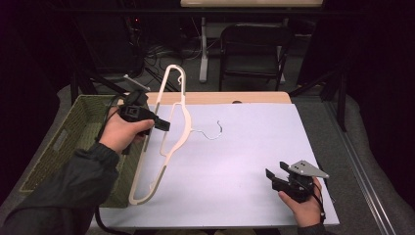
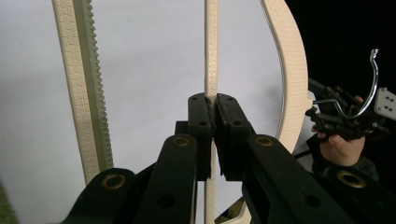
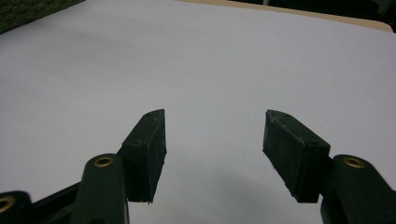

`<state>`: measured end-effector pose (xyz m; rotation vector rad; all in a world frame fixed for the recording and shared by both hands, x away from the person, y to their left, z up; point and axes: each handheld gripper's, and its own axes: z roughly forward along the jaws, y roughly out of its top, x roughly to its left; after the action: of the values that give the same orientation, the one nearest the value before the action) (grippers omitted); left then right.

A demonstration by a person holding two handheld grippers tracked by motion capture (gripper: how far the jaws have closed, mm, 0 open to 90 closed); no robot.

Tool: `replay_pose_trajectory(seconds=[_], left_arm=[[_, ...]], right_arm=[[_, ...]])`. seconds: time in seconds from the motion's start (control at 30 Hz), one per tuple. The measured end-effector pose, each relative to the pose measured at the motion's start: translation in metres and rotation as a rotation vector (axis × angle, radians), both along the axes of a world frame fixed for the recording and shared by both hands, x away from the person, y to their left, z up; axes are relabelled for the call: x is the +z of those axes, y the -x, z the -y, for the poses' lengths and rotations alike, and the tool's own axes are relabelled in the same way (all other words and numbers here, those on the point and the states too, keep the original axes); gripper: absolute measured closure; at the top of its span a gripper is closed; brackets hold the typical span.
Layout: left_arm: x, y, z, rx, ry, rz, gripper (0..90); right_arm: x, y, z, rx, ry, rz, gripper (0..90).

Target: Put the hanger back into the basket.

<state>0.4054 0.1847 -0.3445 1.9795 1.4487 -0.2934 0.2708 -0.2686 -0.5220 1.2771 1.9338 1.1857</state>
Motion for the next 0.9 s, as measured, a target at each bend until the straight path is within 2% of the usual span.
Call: replay_pose_trajectory(seconds=[0.1,0.13,0.3,0.37,0.4,0.43,0.47,0.5,0.53,0.63,0.7,0.9], left_arm=[[0.005,-0.003,-0.016,0.042,0.011,0.001,85.9],[0.005,-0.003,-0.016,0.042,0.011,0.001,85.9],[0.011,-0.009,-0.048,0.117,0.038,0.015,85.9],[0.011,-0.01,-0.052,0.13,0.043,0.013,85.9],[0.012,-0.012,-0.062,0.155,0.058,0.009,85.9],[0.012,-0.012,-0.062,0.155,0.058,0.009,85.9],[0.012,-0.015,-0.074,0.183,0.073,0.008,85.9],[0.012,-0.015,-0.074,0.183,0.073,0.008,85.9],[0.012,-0.017,-0.083,0.2,0.085,-0.001,86.0],[0.011,-0.018,-0.091,0.217,0.088,-0.005,85.9],[0.009,-0.02,-0.101,0.247,0.106,-0.019,85.9],[0.007,-0.022,-0.111,0.259,0.116,-0.021,85.9]], right_arm=[[0.0,0.0,0.0,0.001,0.002,0.002,39.2],[0.0,0.0,0.0,0.0,0.002,0.002,39.3],[0.0,0.0,0.0,-0.002,0.001,0.001,39.3],[0.0,0.0,0.0,-0.002,0.001,0.001,39.2],[0.0,0.0,-0.001,-0.002,0.001,0.005,39.3],[0.0,0.0,-0.001,-0.002,0.001,0.005,39.3],[0.0,0.0,-0.001,0.0,0.001,0.003,39.3],[0.0,0.0,-0.001,0.0,0.001,0.003,39.3],[0.0,0.0,-0.001,-0.002,0.001,0.004,39.3],[0.0,0.0,-0.001,-0.003,0.001,0.003,39.3],[0.0,0.0,-0.001,0.0,0.002,0.003,39.3],[0.0,0.0,-0.001,0.002,0.001,0.002,39.3]])
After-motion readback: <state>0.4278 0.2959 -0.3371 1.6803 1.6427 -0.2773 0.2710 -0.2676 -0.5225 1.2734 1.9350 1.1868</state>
